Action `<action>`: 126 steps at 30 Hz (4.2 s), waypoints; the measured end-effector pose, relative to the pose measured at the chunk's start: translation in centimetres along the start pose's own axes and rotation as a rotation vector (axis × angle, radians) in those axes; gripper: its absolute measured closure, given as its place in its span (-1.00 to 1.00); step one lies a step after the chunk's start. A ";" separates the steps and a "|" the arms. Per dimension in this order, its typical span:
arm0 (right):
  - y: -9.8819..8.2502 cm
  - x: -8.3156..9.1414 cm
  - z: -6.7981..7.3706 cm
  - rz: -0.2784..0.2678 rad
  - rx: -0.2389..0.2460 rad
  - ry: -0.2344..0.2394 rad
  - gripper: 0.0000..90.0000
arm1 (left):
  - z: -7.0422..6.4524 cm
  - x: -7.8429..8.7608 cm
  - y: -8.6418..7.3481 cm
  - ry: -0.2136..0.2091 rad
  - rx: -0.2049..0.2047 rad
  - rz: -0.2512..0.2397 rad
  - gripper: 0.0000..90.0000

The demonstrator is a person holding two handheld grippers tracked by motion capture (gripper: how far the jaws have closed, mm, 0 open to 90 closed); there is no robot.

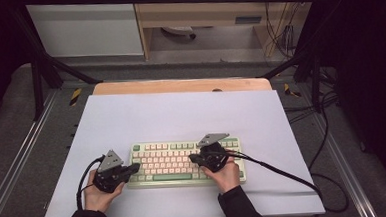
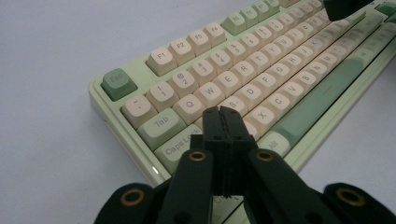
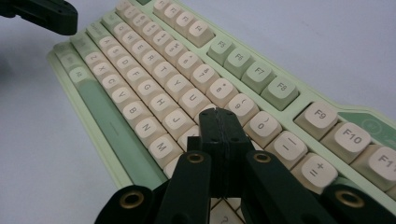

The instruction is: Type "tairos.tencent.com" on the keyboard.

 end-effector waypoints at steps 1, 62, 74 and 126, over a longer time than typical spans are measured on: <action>0.0 0.2 0.0 -0.003 0.002 0.000 1.00 | 0.0 0.0 0.0 0.000 0.000 0.001 1.00; -4.1 4.4 -0.3 -0.019 -0.033 0.021 1.00 | -1.8 -3.8 1.1 0.015 -0.022 0.036 1.00; -4.1 4.3 -0.2 -0.022 -0.035 0.020 1.00 | -1.8 -3.6 1.0 0.012 -0.024 0.033 1.00; -2.0 1.1 1.4 -0.010 -0.014 0.047 1.00 | 0.2 -0.1 0.2 0.001 0.015 0.002 1.00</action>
Point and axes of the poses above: each handheld gripper's, and its own axes: x roughly backward along the jaws, y roughly out of its top, z roughly to its left, the point moved 7 cm from there along -x, roughly forward along the jaws, and after that the axes turned 12 degrees about x, right-handed, at the moved point
